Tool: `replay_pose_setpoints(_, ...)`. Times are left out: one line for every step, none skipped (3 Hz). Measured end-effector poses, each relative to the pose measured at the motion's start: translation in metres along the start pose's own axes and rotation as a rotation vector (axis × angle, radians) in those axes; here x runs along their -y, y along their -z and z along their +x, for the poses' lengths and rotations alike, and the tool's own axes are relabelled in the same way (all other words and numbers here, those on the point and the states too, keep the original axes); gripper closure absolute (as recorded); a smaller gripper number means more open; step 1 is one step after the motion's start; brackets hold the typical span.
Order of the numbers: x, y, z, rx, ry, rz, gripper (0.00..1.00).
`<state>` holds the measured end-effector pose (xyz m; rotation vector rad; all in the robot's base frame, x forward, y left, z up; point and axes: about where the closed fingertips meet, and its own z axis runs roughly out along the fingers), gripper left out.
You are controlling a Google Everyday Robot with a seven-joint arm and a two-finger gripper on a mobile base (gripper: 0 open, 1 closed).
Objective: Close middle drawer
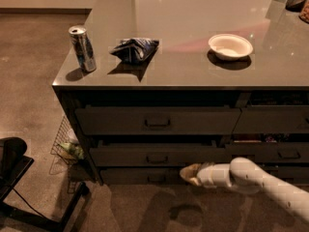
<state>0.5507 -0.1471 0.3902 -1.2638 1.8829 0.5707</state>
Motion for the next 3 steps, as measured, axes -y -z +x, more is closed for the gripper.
replay_pose_setpoints(0.059, 0.007, 0.000, -0.018, 0.022, 0.044, 1.00)
replay_pose_setpoints(0.100, 0.006, 0.007, -0.044, 0.016, 0.075, 1.00)
replay_pose_setpoints(0.099, 0.006, 0.007, -0.044, 0.016, 0.074, 1.00)
